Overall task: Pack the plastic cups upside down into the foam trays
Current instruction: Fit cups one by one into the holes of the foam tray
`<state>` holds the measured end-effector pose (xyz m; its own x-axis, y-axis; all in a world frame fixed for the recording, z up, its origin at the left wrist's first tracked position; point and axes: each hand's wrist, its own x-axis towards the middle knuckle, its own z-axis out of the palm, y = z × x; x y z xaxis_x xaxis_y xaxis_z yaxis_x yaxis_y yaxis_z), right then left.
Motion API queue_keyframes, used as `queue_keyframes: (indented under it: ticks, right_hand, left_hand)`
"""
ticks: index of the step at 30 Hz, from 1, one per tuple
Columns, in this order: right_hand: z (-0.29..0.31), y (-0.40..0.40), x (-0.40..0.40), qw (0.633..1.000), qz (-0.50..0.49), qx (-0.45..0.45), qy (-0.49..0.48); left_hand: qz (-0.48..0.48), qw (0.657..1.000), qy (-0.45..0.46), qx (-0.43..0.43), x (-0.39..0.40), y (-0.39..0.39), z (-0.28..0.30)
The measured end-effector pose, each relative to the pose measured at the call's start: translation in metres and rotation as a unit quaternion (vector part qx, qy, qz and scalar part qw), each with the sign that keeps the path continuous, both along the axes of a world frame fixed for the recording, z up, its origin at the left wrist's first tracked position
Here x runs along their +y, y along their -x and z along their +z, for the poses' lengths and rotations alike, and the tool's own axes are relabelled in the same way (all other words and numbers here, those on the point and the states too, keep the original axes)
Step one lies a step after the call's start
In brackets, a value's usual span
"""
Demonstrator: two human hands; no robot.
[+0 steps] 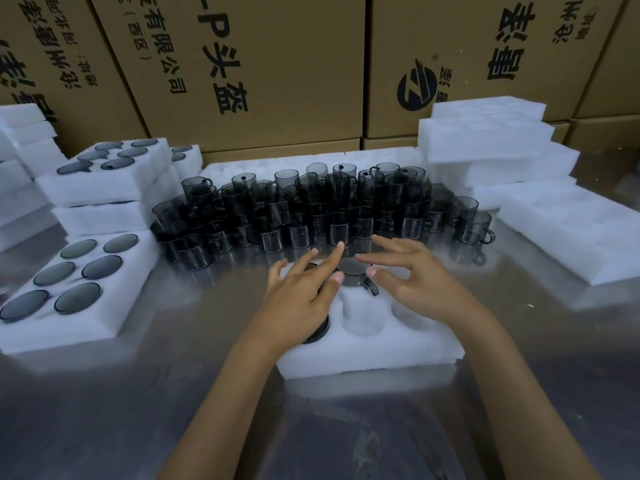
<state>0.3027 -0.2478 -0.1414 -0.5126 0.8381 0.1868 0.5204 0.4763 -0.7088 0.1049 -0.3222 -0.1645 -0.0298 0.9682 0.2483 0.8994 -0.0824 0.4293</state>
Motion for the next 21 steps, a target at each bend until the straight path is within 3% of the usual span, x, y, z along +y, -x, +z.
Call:
queue_keyframes:
  ticks: [5,9,17,21]
  right_hand:
    - [-0.001,0.002,0.001,0.999,-0.002,-0.033,0.016]
    - [-0.006,0.012,-0.002,0.997,0.026,-0.056,-0.046]
    - [-0.012,0.025,-0.023,0.952,-0.002,-0.268,-0.149]
    - [-0.011,0.027,-0.030,0.947,0.004,-0.275,-0.164]
  left_hand:
    - [-0.003,0.998,0.051,0.027,0.002,0.000,0.001]
    - [0.004,0.996,0.073,0.057,0.004,0.000,0.001]
    - [0.012,0.991,0.102,0.091,0.007,-0.001,0.002]
    - [0.017,0.990,0.102,0.094,0.007,-0.002,0.002]
